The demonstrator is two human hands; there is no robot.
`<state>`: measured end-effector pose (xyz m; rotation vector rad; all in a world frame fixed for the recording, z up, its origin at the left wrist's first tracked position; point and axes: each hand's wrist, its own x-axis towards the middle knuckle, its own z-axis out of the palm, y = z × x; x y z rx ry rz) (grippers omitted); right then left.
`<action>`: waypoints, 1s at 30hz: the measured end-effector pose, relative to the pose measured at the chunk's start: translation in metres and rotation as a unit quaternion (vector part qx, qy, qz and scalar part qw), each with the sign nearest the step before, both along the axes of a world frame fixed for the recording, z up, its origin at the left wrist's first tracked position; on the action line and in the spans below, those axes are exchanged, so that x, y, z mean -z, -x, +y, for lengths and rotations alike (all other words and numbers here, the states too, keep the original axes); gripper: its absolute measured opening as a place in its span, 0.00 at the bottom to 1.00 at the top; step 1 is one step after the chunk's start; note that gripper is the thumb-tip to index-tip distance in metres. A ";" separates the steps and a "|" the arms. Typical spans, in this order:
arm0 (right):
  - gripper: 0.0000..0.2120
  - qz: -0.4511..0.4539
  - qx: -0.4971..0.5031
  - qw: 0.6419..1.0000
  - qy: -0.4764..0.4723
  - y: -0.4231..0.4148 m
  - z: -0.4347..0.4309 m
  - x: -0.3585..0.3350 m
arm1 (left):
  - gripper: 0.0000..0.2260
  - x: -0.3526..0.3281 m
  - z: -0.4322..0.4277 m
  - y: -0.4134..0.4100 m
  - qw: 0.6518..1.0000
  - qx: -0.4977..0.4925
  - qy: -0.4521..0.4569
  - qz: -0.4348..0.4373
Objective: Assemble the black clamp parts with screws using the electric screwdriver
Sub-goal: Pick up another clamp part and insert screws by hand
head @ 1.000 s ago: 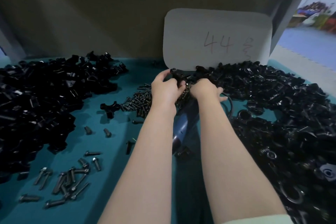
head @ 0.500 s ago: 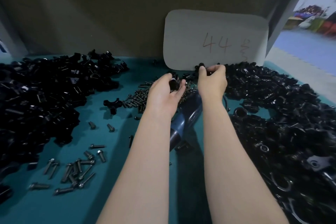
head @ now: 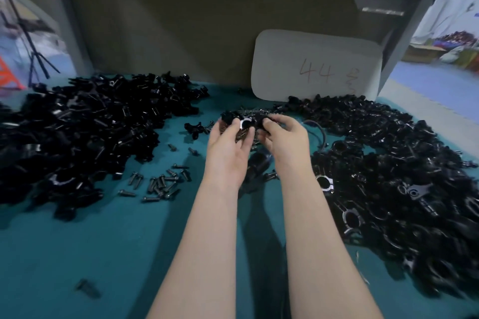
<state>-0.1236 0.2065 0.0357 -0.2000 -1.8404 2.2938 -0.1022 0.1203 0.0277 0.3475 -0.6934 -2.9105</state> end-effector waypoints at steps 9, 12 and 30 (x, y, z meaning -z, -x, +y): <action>0.06 0.004 -0.036 0.997 0.070 0.003 -0.007 0.002 | 0.24 0.018 -0.010 0.009 0.998 -0.032 0.046 0.002; 0.03 -0.005 -0.035 0.997 0.064 0.005 -0.008 0.004 | 0.17 0.020 -0.009 0.012 0.996 -0.035 0.078 0.004; 0.08 -0.055 -0.081 0.992 0.083 0.004 -0.013 0.009 | 0.04 0.017 -0.003 0.010 0.971 -0.040 0.236 -0.002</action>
